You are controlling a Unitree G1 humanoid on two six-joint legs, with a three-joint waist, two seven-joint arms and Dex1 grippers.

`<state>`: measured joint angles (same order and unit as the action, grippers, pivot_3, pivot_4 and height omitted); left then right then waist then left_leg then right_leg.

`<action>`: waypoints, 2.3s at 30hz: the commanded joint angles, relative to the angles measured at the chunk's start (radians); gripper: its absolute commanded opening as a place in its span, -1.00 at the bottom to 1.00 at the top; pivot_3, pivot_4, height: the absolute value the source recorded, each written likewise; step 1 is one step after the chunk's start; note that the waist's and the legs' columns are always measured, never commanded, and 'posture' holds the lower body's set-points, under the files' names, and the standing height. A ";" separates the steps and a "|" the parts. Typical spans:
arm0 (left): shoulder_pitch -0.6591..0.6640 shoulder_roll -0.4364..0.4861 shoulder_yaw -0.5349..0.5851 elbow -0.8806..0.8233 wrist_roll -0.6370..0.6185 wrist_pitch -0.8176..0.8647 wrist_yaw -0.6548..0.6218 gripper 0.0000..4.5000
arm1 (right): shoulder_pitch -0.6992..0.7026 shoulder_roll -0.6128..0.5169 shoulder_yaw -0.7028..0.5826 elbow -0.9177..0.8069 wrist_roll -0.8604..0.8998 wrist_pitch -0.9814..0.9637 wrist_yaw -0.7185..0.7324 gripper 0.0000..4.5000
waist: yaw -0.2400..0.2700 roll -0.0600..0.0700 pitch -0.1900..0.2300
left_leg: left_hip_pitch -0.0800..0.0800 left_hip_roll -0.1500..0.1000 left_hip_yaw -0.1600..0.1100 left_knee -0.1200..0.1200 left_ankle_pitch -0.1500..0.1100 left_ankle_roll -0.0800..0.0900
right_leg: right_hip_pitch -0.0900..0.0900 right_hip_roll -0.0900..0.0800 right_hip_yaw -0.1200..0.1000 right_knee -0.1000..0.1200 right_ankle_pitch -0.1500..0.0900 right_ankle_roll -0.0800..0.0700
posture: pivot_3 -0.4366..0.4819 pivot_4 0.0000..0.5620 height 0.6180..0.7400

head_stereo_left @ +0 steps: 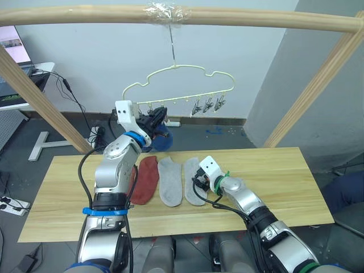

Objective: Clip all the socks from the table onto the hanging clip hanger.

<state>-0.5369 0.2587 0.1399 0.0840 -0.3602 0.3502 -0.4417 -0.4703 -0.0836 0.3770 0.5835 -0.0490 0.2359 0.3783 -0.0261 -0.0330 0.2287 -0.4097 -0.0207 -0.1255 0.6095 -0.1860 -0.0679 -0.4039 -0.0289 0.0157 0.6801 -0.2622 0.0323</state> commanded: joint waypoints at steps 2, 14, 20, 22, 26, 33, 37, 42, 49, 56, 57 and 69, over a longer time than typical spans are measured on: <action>0.014 0.013 0.004 -0.038 -0.002 0.022 0.010 -1.00 | 0.052 -0.019 0.031 -0.035 -0.051 -0.025 0.037 -0.28 | 0.001 0.000 -0.001 | 0.001 0.000 0.000 0.000 0.000 0.000 | 0.001 0.000 0.000 0.000 0.000 0.000 | 0.20 -0.34 1.00; -0.002 -0.023 0.207 -0.105 -0.463 0.498 0.050 -1.00 | 0.177 -0.138 -0.135 -0.518 0.237 0.036 0.309 -0.98 | 0.007 0.000 -0.002 | 0.001 0.000 0.001 0.000 0.000 0.000 | 0.001 0.000 0.001 0.000 0.000 0.000 | 0.20 -0.38 1.00; -0.065 0.008 0.314 -0.031 -0.676 0.694 0.104 -1.00 | 0.171 -0.114 -0.182 -0.767 0.405 0.209 0.326 -0.98 | 0.004 -0.001 -0.002 | 0.000 0.001 -0.001 0.000 0.000 0.000 | 0.001 0.000 -0.001 0.000 0.000 0.000 | 0.15 -0.35 1.00; -0.070 0.024 0.311 -0.031 -0.694 0.718 0.101 -1.00 | 0.156 -0.103 -0.187 -0.812 0.436 0.246 0.313 -0.98 | 0.004 -0.001 -0.002 | 0.000 0.000 0.000 0.000 0.000 0.000 | 0.001 0.000 0.000 -0.001 0.000 0.000 | 0.15 -0.35 1.00; -0.073 0.030 0.300 -0.035 -0.722 0.735 0.100 -1.00 | 0.133 -0.083 -0.195 -0.824 0.461 0.277 0.289 -0.98 | 0.006 -0.001 -0.002 | 0.000 0.000 0.000 0.000 0.000 0.000 | 0.000 -0.001 0.000 -0.001 0.000 0.000 | 0.13 -0.36 1.00; -0.079 0.013 0.292 -0.044 -0.754 0.739 0.114 -1.00 | 0.118 -0.077 -0.198 -0.803 0.465 0.283 0.277 -0.98 | 0.011 0.000 -0.002 | -0.001 0.000 0.000 0.000 0.000 0.000 | -0.001 -0.001 0.000 -0.002 0.000 0.000 | 0.13 -0.37 1.00; -0.080 0.014 0.302 -0.045 -0.760 0.725 0.129 -1.00 | 0.130 -0.088 -0.197 -0.808 0.469 0.290 0.278 -0.98 | 0.011 0.000 -0.002 | -0.002 0.000 0.000 0.000 0.000 0.000 | -0.001 -0.001 0.000 -0.002 0.000 0.000 | 0.14 -0.37 1.00; -0.077 0.018 0.301 -0.048 -0.759 0.717 0.128 -1.00 | 0.155 -0.102 -0.185 -0.806 0.470 0.290 0.287 -0.98 | 0.014 0.000 -0.002 | -0.002 0.000 0.000 0.000 0.000 0.000 | -0.001 -0.001 0.000 -0.002 0.000 0.000 | 0.15 -0.36 1.00; -0.068 0.008 0.291 -0.063 -0.762 0.708 0.128 -1.00 | 0.131 -0.088 -0.183 -0.774 0.466 0.279 0.283 -0.98 | 0.019 0.000 -0.002 | -0.002 0.000 0.000 0.000 0.000 0.000 | -0.001 -0.001 0.000 -0.002 0.000 0.000 | 0.17 -0.36 1.00; -0.070 0.017 0.297 -0.061 -0.768 0.705 0.130 -1.00 | 0.136 -0.088 -0.182 -0.772 0.475 0.287 0.291 -0.98 | 0.024 0.000 -0.002 | -0.003 0.000 0.000 0.000 0.000 0.000 | -0.001 -0.001 0.000 -0.003 0.000 0.000 | 0.18 -0.36 1.00; -0.070 0.016 0.300 -0.061 -0.769 0.704 0.133 -1.00 | 0.138 -0.087 -0.180 -0.772 0.474 0.287 0.291 -0.98 | 0.024 0.000 -0.002 | -0.003 0.000 0.000 0.000 0.000 0.000 | -0.001 -0.001 0.000 -0.003 0.000 0.000 | 0.18 -0.35 1.00; -0.075 0.020 0.295 -0.046 -0.761 0.698 0.121 -1.00 | 0.157 -0.088 -0.191 -0.793 0.491 0.303 0.279 -0.98 | 0.024 0.000 -0.002 | -0.004 0.000 0.000 0.000 0.000 0.000 | -0.002 -0.001 0.000 -0.003 0.000 0.000 | 0.16 -0.34 1.00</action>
<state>-0.5990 0.2706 0.4371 0.0610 -1.0979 1.0598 -0.3073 -0.3211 -0.1746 0.1967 -0.1714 0.4194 0.5371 0.6526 -0.0021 -0.0334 0.2269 -0.4135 -0.0211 -0.1258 0.6094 -0.1858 -0.0682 -0.4055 -0.0302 0.0155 0.6767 -0.2623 0.0322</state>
